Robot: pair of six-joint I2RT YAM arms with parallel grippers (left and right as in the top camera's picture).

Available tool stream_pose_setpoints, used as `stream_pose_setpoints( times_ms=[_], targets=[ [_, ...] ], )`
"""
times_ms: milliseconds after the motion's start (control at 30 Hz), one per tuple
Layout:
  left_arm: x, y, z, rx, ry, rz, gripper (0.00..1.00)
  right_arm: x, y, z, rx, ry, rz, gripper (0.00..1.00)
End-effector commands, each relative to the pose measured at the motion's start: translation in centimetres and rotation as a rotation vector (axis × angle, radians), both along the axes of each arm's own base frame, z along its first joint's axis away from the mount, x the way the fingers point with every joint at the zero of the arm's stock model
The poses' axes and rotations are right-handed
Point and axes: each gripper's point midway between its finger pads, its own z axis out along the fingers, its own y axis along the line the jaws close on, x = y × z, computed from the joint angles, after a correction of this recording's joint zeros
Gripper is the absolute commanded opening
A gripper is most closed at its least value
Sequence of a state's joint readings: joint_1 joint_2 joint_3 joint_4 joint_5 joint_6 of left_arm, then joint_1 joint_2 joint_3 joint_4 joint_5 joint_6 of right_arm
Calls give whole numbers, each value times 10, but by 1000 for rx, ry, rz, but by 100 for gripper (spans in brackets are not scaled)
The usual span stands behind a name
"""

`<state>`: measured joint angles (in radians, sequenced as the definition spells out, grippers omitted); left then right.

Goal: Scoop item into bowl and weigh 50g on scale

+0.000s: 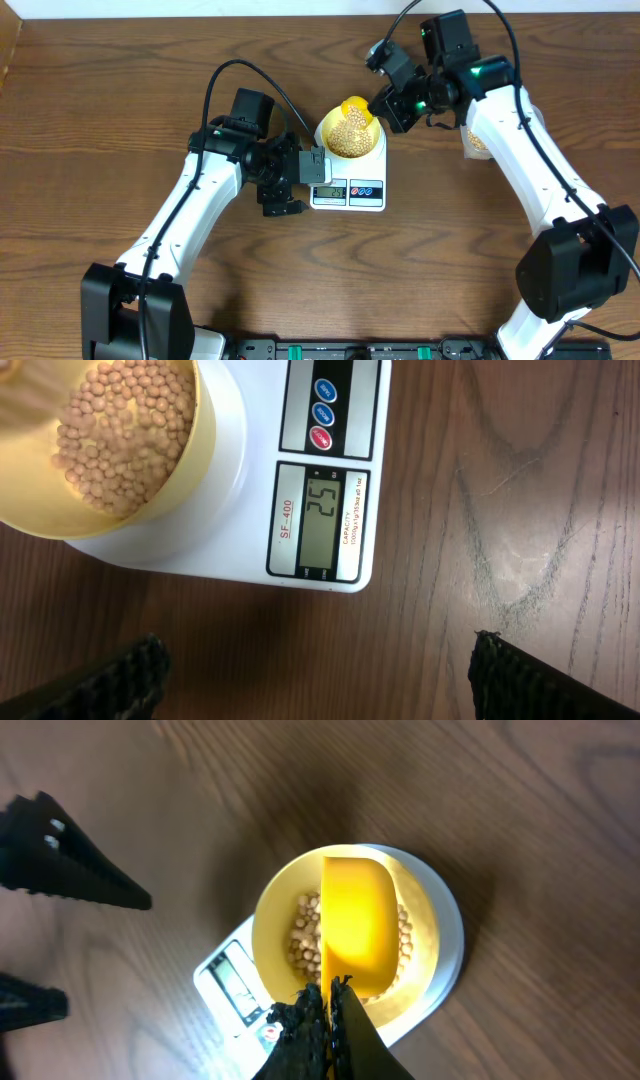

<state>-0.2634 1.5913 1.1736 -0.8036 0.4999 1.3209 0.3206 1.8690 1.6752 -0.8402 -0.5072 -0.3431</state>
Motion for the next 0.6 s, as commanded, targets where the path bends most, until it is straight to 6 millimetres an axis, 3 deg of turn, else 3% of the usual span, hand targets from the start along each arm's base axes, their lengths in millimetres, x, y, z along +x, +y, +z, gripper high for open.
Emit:
stream_pose_setpoints(
  times_ms=[0,267,567],
  targets=[
    [-2,-2,4,-23,-1,-4,98,0,2,17,-42,-98,31,1],
    [-2,-2,4,-23,-1,-4,97,-6,6,42,-39,-194,82,1],
    [-2,-2,4,-23,-1,-4,98,-8,6,44,-49,-210,106,1]
  ],
)
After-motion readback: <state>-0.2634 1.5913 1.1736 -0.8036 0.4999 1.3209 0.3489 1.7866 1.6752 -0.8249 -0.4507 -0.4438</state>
